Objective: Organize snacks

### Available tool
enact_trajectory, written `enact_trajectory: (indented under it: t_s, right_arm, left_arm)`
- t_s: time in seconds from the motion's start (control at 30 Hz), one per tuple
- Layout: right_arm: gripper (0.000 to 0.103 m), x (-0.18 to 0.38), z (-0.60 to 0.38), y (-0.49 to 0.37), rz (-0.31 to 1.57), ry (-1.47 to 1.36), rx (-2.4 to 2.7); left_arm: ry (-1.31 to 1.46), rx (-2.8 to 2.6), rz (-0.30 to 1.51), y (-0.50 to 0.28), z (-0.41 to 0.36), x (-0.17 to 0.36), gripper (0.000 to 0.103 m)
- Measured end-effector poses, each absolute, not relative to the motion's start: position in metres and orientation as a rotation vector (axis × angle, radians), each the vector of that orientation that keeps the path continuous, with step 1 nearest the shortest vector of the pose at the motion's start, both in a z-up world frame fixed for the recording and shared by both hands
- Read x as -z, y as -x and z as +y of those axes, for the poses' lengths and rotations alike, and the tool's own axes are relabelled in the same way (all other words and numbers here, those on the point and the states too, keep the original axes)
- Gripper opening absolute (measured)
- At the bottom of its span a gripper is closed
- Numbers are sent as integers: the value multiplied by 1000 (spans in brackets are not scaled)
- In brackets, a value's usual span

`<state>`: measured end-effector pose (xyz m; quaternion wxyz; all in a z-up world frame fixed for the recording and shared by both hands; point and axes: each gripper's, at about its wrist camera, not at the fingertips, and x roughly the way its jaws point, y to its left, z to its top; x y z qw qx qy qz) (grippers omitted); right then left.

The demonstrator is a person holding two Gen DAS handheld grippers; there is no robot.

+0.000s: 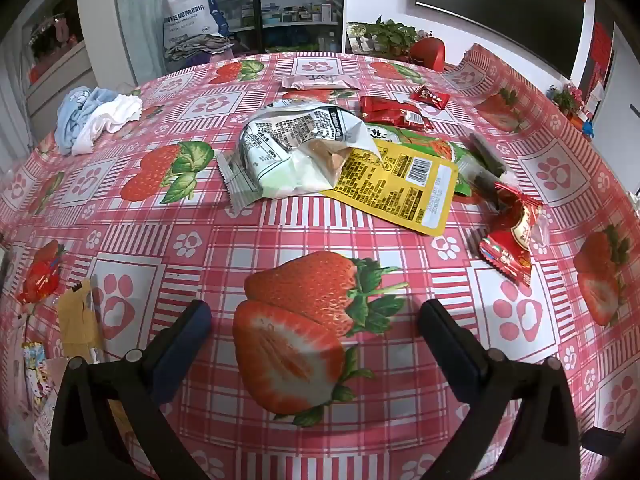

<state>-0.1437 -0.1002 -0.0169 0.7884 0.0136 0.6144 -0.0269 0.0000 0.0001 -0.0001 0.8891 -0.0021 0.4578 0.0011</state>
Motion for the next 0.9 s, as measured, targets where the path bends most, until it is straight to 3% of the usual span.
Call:
enact_trajectory:
  t_s: [0.9]
  right_arm:
    - [103, 14, -102, 122, 1388, -21, 60]
  left_arm:
    - [2, -5, 956, 0, 0, 0, 103]
